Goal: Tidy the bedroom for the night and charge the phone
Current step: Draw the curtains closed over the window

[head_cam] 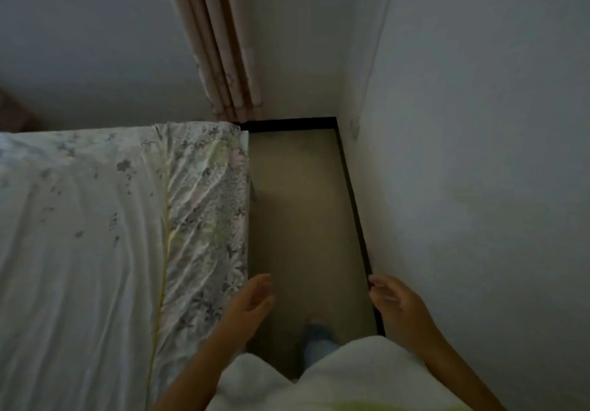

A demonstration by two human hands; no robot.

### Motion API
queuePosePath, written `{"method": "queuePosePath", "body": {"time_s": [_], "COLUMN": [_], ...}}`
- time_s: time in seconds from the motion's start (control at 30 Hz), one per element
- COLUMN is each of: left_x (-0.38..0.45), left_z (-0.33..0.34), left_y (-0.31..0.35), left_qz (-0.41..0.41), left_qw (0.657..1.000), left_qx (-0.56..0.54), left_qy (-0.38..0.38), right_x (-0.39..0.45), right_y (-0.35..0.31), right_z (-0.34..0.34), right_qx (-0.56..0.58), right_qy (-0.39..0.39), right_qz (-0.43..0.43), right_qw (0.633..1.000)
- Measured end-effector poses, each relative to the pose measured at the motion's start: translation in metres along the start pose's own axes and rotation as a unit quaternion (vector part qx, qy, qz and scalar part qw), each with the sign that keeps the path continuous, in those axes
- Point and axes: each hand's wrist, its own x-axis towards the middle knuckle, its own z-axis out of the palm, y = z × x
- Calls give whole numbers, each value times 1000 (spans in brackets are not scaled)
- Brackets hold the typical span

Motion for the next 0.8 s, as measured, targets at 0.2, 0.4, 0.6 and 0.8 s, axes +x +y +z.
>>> {"method": "queuePosePath", "body": {"time_s": [0.2, 0.4, 0.6, 0.8], "left_x": [112, 257, 379, 481], "left_z": [-40, -79, -146, -227], "left_y": [67, 132, 160, 195], "left_qz": [14, 54, 36, 6], "left_qw": [999, 998, 999, 998], "left_qx": [-2, 7, 1, -21], "left_qy": [34, 18, 14, 58], "right_x": [139, 278, 409, 530], "right_y": [-74, -137, -188, -267], "right_z": [-23, -7, 9, 12], "right_qx": [-10, -13, -10, 1], "right_qy": [-29, -75, -59, -60], "right_qz": [-43, -66, -28, -38], "right_qw": [999, 995, 998, 997]}}
